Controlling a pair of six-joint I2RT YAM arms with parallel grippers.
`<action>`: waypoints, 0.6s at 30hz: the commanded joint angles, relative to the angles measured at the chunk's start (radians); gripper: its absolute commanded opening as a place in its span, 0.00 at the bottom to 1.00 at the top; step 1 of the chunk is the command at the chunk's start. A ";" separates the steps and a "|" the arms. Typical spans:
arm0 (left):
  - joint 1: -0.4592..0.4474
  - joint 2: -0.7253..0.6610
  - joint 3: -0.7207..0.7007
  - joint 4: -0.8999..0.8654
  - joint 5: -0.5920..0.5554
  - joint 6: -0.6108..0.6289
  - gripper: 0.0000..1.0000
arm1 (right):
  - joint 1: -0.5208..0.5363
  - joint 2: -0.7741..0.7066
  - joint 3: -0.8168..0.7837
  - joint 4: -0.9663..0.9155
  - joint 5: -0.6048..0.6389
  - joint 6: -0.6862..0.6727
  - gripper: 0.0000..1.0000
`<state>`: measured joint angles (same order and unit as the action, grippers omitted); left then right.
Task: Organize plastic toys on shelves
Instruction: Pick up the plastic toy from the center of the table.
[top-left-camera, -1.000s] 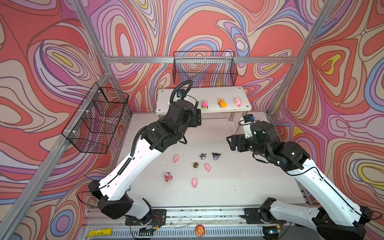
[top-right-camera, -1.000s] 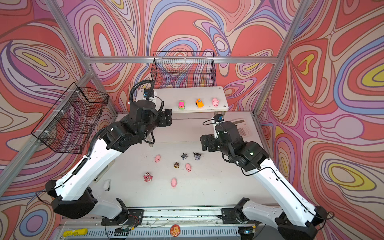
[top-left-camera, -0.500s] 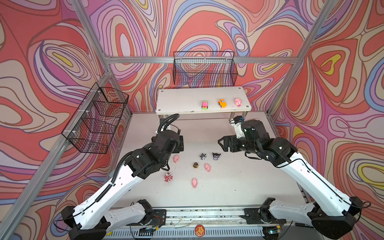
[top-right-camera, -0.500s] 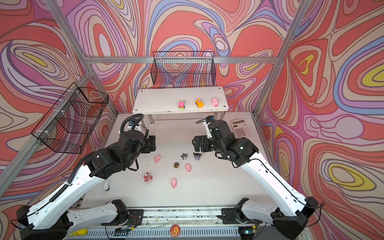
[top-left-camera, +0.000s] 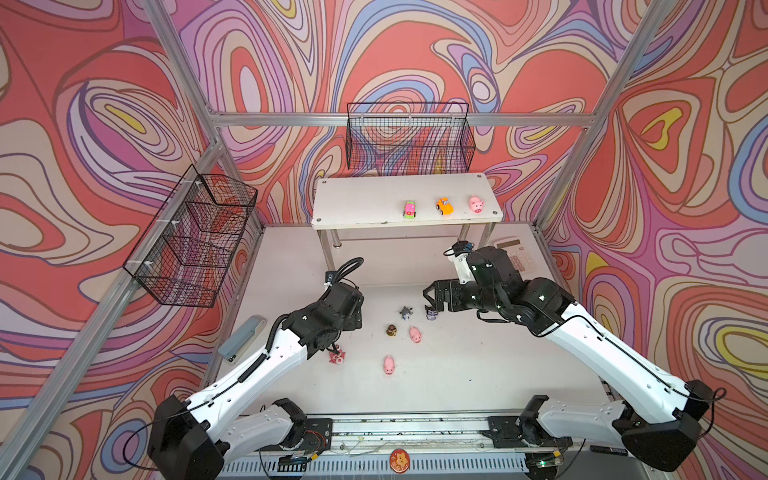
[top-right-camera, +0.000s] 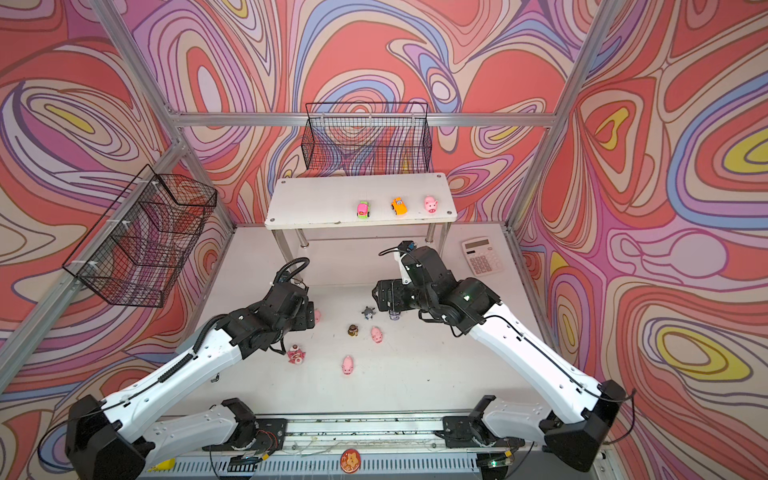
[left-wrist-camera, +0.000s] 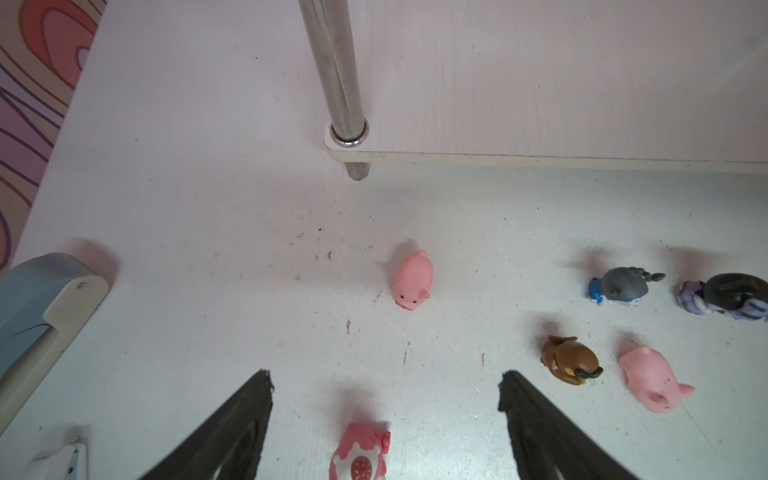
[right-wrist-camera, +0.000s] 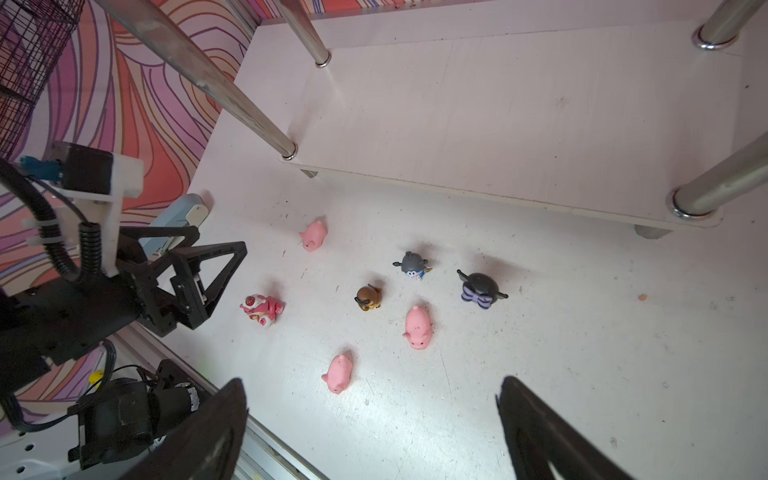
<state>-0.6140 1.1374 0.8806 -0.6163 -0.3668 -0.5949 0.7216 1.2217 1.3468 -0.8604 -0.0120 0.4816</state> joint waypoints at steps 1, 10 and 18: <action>0.027 0.066 -0.001 0.081 0.105 0.024 0.88 | 0.005 0.016 0.026 -0.031 0.017 0.005 0.98; 0.063 0.244 -0.005 0.164 0.131 0.039 0.80 | 0.004 0.055 0.055 -0.050 0.055 -0.030 0.98; 0.108 0.349 0.010 0.221 0.178 0.096 0.74 | 0.003 0.082 0.089 -0.072 0.076 -0.074 0.99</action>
<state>-0.5220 1.4628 0.8810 -0.4313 -0.2184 -0.5270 0.7216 1.2911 1.4055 -0.9035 0.0299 0.4397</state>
